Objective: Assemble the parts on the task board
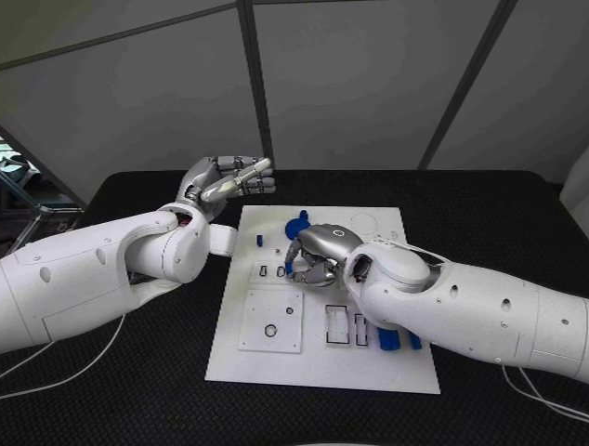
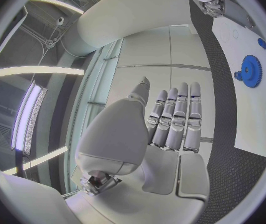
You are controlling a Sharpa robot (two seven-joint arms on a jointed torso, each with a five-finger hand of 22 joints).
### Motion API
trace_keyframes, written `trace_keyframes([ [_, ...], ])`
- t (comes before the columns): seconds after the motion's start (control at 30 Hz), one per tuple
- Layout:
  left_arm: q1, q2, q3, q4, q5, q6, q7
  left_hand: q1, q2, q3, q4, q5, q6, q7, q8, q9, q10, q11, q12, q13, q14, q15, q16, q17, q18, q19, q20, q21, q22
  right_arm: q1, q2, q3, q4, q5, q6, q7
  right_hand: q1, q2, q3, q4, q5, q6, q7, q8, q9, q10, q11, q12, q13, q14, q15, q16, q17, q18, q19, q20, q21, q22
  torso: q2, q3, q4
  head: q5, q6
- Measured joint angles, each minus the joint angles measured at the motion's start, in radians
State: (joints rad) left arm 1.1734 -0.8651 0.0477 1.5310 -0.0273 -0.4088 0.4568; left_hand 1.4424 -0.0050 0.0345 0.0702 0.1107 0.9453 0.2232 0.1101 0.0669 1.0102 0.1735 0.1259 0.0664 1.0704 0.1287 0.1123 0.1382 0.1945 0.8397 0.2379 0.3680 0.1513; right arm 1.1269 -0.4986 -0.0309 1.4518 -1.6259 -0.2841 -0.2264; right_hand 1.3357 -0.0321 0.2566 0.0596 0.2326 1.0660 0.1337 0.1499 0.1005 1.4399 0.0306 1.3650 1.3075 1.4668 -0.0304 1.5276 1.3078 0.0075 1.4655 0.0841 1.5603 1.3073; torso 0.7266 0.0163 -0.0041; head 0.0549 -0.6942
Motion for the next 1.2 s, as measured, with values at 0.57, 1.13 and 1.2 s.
trace_keyframes([
  [0.57, 0.0, 0.0, 0.0, 0.0, 0.0, 0.003, -0.002, 0.0, 0.0, 0.0, 0.0, 0.0, 0.0, 0.0, -0.004, 0.0, 0.0, 0.0, -0.004, 0.0, 0.0, 0.0, 0.0, 0.0, 0.0, 0.0, 0.0, 0.0, 0.0, 0.0, 0.003, 0.001, -0.005, -0.011, 0.013, -0.006, -0.008, -0.009, -0.001, 0.001, -0.001, 0.0, 0.0, 0.004, 0.0, 0.0, 0.0, 0.0, 0.0, 0.0, 0.0, -0.004, 0.0, 0.0, 0.0, 0.0, 0.0, 0.0, -0.002, -0.0006, 0.0005, 0.007, -0.007],
  [1.13, 0.0, 0.0, 0.0, 0.001, 0.0, 0.004, -0.007, 0.0, 0.0, 0.0, 0.0, 0.0, 0.0, 0.0, -0.004, 0.0, 0.0, 0.0, -0.004, 0.0, 0.0, 0.0, 0.0, 0.001, 0.0, 0.0, 0.0, 0.0, -0.001, 0.002, 0.003, 0.002, -0.004, -0.017, 0.026, -0.01, -0.018, -0.018, -0.002, 0.002, -0.001, 0.006, -0.008, -0.008, -0.005, -0.007, 0.007, -0.01, 0.0, 0.0, 0.0, -0.004, 0.0, 0.0, 0.0, 0.0, 0.0, 0.0, -0.002, -0.0005, 0.0005, -0.002, -0.003],
  [1.2, 0.0, 0.0, 0.0, 0.001, 0.0, 0.004, -0.008, 0.0, 0.0, 0.0, 0.0, 0.0, 0.0, 0.0, -0.004, 0.0, 0.0, 0.0, -0.004, 0.0, 0.0, 0.0, 0.0, 0.001, 0.0, 0.0, 0.0, 0.0, -0.001, 0.002, 0.003, 0.002, -0.004, -0.017, 0.027, -0.01, -0.018, -0.018, -0.002, 0.002, -0.001, 0.006, -0.008, -0.008, -0.006, -0.007, 0.007, -0.01, 0.0, 0.0, 0.0, -0.004, 0.0, 0.0, 0.0, 0.0, 0.0, 0.0, -0.002, -0.0006, 0.0005, -0.003, -0.003],
])
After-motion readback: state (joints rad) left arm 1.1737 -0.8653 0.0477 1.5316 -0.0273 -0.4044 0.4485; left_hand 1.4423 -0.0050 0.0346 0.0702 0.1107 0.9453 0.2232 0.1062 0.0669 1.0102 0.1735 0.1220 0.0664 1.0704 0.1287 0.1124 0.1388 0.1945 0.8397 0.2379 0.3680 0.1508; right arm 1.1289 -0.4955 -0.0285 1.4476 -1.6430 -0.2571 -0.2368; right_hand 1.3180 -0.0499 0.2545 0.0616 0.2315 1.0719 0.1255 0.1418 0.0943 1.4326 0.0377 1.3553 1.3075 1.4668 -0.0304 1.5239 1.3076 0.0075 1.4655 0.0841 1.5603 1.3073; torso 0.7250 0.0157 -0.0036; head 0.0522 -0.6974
